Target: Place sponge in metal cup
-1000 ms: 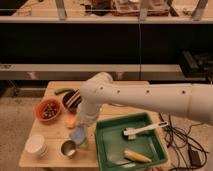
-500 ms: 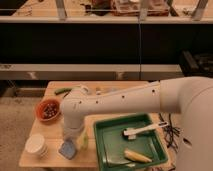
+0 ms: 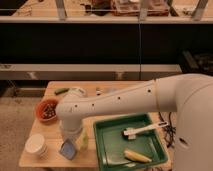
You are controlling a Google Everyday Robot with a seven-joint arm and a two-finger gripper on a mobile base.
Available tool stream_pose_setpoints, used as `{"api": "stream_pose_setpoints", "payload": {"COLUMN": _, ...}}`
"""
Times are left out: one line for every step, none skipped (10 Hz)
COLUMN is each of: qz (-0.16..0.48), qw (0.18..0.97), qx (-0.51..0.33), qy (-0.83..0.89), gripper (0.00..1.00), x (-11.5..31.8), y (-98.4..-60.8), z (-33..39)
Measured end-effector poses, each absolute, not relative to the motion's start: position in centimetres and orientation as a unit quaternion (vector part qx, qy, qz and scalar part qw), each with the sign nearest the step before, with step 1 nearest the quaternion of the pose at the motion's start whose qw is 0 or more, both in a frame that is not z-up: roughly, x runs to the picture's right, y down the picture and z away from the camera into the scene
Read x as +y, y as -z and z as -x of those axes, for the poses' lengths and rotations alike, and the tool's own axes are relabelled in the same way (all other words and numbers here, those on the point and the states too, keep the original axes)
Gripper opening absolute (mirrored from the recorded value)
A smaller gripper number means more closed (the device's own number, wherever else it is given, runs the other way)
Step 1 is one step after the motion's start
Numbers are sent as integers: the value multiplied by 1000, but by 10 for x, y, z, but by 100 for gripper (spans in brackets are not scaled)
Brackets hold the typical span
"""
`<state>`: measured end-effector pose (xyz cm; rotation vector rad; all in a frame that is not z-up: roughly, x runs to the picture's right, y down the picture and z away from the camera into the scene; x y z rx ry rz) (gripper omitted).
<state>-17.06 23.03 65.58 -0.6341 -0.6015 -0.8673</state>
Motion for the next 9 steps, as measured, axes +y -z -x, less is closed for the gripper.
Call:
{"api": "stream_pose_setpoints", "payload": {"qz": 300, "qw": 815, "qx": -281, "qy": 408, "gripper": 21, "x": 232, "y": -657, "z": 173}}
{"api": "stream_pose_setpoints", "payload": {"qz": 302, "qw": 814, "qx": -281, "qy": 410, "gripper": 32, "x": 233, "y": -657, "z": 176}}
{"api": "stream_pose_setpoints", "payload": {"qz": 302, "qw": 814, "qx": -278, "qy": 410, "gripper": 42, "x": 232, "y": -658, "z": 177}}
{"api": "stream_pose_setpoints", "payload": {"qz": 302, "qw": 815, "qx": -276, "qy": 410, "gripper": 50, "x": 232, "y": -659, "z": 178}}
{"api": "stream_pose_setpoints", "payload": {"qz": 300, "qw": 817, "qx": -271, "qy": 411, "gripper": 62, "x": 232, "y": -660, "z": 178}}
{"api": "stream_pose_setpoints", "payload": {"qz": 300, "qw": 817, "qx": -269, "qy": 412, "gripper": 72, "x": 232, "y": -661, "z": 180}}
{"api": "stream_pose_setpoints", "payload": {"qz": 301, "qw": 817, "qx": -269, "qy": 412, "gripper": 78, "x": 233, "y": -661, "z": 182}}
{"api": "stream_pose_setpoints", "payload": {"qz": 300, "qw": 817, "qx": -270, "qy": 411, "gripper": 80, "x": 232, "y": -662, "z": 182}}
{"api": "stream_pose_setpoints", "payload": {"qz": 302, "qw": 818, "qx": -272, "qy": 407, "gripper": 80, "x": 231, "y": -663, "z": 183}}
